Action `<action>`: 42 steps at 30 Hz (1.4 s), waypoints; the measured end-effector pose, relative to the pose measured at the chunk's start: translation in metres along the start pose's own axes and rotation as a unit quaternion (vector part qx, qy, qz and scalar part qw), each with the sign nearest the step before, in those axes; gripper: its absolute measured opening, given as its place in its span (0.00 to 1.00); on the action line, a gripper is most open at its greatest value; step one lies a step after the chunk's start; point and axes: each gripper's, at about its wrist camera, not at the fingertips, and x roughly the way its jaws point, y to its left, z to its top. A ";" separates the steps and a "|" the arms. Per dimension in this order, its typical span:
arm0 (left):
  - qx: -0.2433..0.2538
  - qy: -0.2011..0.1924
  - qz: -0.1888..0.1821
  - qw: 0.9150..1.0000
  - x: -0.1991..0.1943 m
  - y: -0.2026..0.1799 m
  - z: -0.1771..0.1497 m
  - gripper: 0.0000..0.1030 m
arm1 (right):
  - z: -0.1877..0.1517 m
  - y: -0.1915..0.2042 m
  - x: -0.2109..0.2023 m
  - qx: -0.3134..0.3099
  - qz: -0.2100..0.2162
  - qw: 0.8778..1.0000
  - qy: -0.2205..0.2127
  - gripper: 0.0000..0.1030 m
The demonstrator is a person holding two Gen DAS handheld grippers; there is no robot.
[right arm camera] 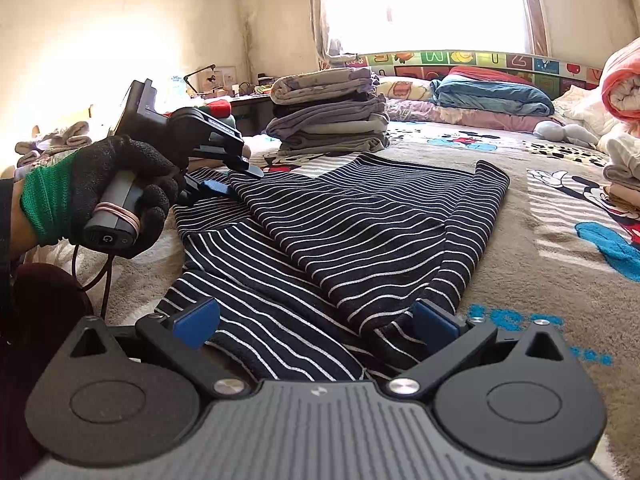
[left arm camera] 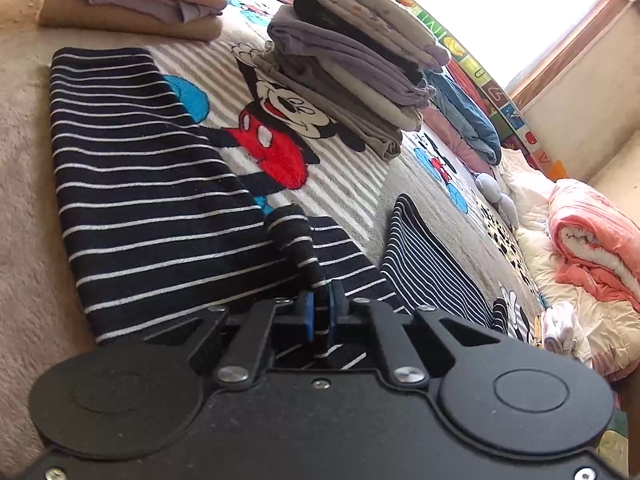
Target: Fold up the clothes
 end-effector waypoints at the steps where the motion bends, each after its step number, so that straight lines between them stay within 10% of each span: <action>1: 0.012 -0.004 -0.012 1.000 -0.003 -0.007 0.002 0.02 | 0.001 0.000 0.000 -0.001 0.000 1.000 -0.001 0.99; 20: 0.152 0.001 -0.106 0.983 0.010 -0.198 0.022 0.02 | -0.005 -0.003 -0.004 0.012 0.034 0.999 0.012 1.00; 42: 0.256 0.041 -0.014 0.966 0.124 -0.275 -0.040 0.02 | -0.011 -0.028 -0.005 0.114 0.078 0.990 0.000 1.00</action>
